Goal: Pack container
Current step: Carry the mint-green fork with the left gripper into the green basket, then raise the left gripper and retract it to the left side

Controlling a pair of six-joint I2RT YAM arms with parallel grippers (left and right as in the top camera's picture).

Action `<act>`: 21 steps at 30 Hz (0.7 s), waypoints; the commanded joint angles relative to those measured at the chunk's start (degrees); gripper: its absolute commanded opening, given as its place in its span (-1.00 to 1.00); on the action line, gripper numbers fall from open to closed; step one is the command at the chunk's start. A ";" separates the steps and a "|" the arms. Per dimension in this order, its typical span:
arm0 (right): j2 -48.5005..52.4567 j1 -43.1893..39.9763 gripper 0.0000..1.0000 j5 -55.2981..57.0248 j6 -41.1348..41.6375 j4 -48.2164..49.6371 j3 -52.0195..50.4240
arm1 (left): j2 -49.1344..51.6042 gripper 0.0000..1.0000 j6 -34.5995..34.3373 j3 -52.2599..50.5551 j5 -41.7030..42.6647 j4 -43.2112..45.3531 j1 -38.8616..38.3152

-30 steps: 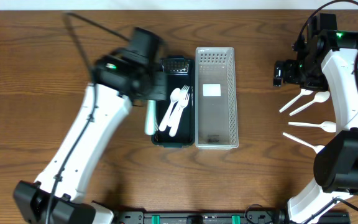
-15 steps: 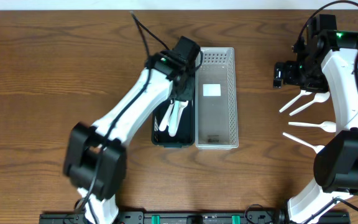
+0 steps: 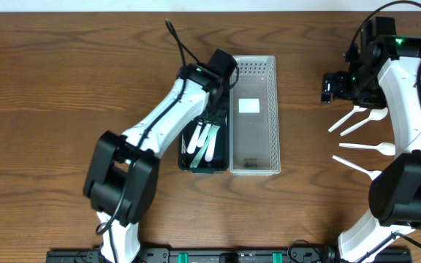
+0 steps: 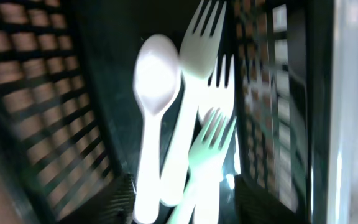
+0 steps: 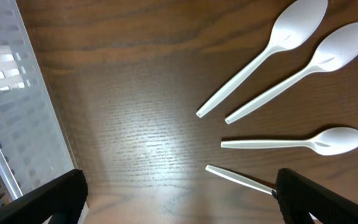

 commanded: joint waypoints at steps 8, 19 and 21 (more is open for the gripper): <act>-1.70 1.70 0.98 16.02 11.85 -0.81 6.97 | -24.92 0.63 3.39 2.51 -6.69 -7.89 7.17; -0.50 1.95 0.99 11.26 40.00 -0.66 18.84 | -28.83 0.86 -3.10 2.23 -4.52 -10.73 31.43; 0.90 1.09 0.98 11.30 42.66 -0.70 17.62 | -27.89 0.86 -3.08 2.23 -4.52 -10.73 33.44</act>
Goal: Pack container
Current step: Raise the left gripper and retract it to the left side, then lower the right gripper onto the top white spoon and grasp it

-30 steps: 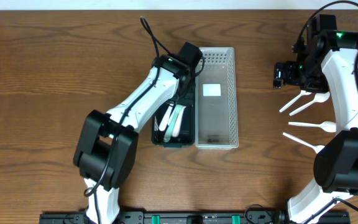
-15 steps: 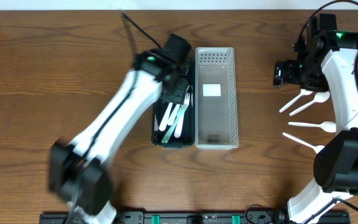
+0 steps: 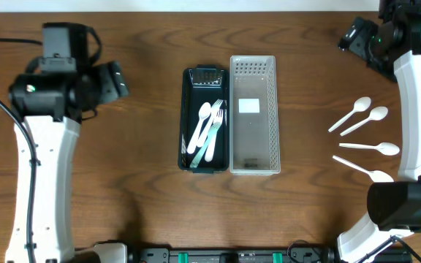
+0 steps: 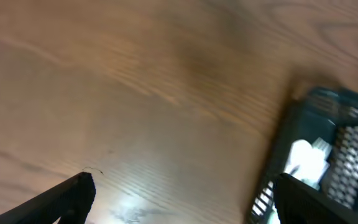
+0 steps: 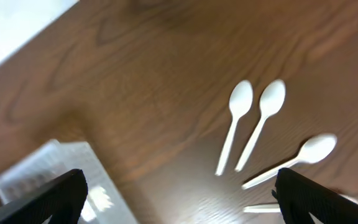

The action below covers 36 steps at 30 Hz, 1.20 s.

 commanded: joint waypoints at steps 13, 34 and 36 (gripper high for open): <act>20.28 -6.67 0.99 -4.39 9.64 -1.88 -2.12 | 5.53 0.88 -1.38 -0.61 0.59 -0.20 4.48; 34.82 -8.94 0.99 -8.61 2.45 1.29 -2.12 | 6.08 0.88 -1.38 -0.61 0.57 0.42 4.48; 35.34 -9.16 0.99 -8.96 1.31 1.84 -2.12 | 6.08 0.88 -1.38 -0.61 0.57 0.42 4.48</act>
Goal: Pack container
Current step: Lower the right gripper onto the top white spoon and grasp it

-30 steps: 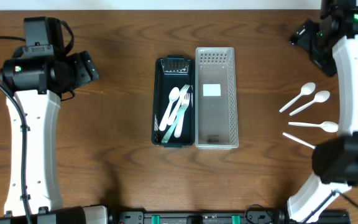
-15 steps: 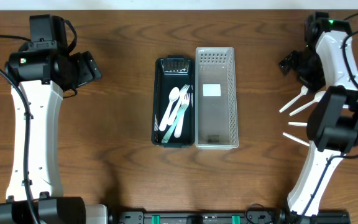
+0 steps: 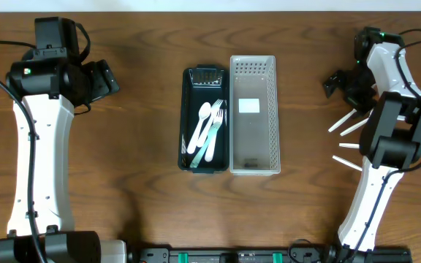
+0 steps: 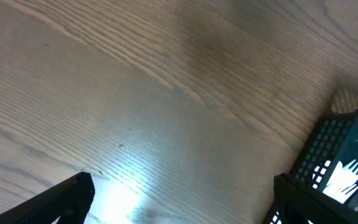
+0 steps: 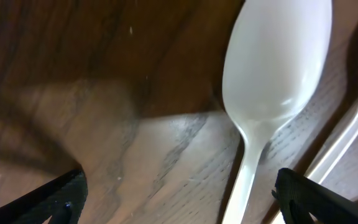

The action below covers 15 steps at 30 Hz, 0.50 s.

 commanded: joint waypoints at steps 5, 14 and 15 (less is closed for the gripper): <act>4.07 -0.81 0.98 -0.42 -4.96 0.94 -0.24 | 0.48 0.88 -0.28 -0.55 -0.11 0.04 0.17; 5.42 -0.79 0.98 -0.46 -5.40 1.49 -1.77 | 0.48 0.88 -0.28 -0.55 -0.11 0.04 0.17; 5.42 -0.79 0.98 -0.48 -5.46 1.79 -2.23 | 0.48 0.88 -0.28 -0.55 -0.11 0.04 0.17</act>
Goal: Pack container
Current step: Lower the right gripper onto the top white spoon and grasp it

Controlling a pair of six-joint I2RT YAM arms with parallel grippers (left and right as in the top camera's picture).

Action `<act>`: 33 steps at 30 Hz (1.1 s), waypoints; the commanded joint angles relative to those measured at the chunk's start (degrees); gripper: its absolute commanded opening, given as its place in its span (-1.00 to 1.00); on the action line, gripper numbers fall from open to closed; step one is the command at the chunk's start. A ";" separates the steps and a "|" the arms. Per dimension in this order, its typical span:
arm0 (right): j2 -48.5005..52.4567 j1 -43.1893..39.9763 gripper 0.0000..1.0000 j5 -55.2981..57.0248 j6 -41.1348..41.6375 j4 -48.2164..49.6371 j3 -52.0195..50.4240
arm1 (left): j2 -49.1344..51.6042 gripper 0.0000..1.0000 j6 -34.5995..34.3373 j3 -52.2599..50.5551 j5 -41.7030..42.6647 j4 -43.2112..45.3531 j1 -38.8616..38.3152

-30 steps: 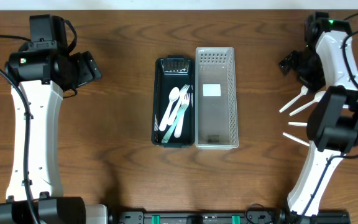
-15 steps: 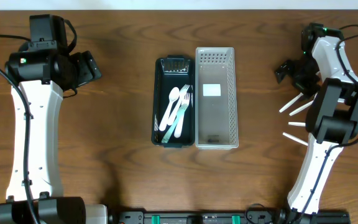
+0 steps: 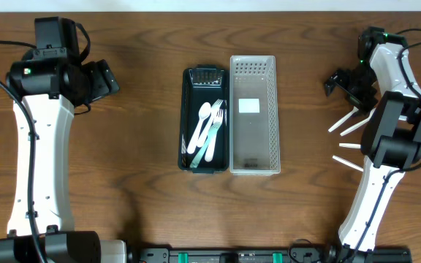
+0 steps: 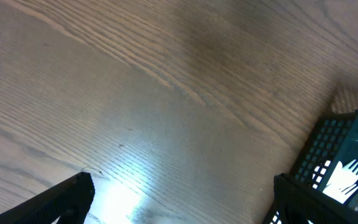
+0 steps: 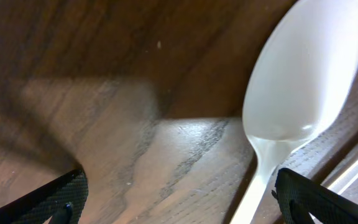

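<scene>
A black mesh tray (image 3: 188,124) holds a white spoon and white forks (image 3: 209,128). A clear perforated container (image 3: 254,113) stands against its right side. Several white spoons (image 3: 340,121) lie at the right, their bowls hidden under my right arm in the overhead view. My right gripper (image 3: 346,81) is low at the top spoon (image 5: 303,74). It is open (image 5: 179,205), the spoon's handle just inside the right finger (image 5: 328,199). My left gripper (image 3: 99,80) hangs open (image 4: 185,205) over bare wood at far left.
The black tray's corner (image 4: 347,162) shows at the right edge of the left wrist view. Wooden table (image 3: 130,183) stretches between the left arm and the tray. The right arm's links cover the table's right edge beside the spoons.
My right gripper has shifted slightly, so the top spoon sits further right in its wrist view. It stays open. The left arm and the trays have not moved.
My left gripper was down inside the black tray over the spoon and forks, with the right one beside the loose spoons. Then both arms stood back at the table's far corners. Later the right gripper was low at the top spoon, where it remains.
</scene>
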 commanded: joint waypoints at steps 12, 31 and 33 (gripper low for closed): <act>4.61 -0.09 0.72 0.28 -2.99 3.58 -8.92 | 0.48 0.88 -0.28 -0.55 -0.11 0.04 0.17; 4.61 -0.02 -0.97 -0.11 -4.09 2.27 -8.90 | 0.48 0.88 -0.28 -0.55 -0.11 0.04 0.17; 4.59 0.02 -0.97 -0.09 -4.11 2.12 -8.87 | 0.48 0.88 -0.28 -0.55 -0.11 0.04 0.17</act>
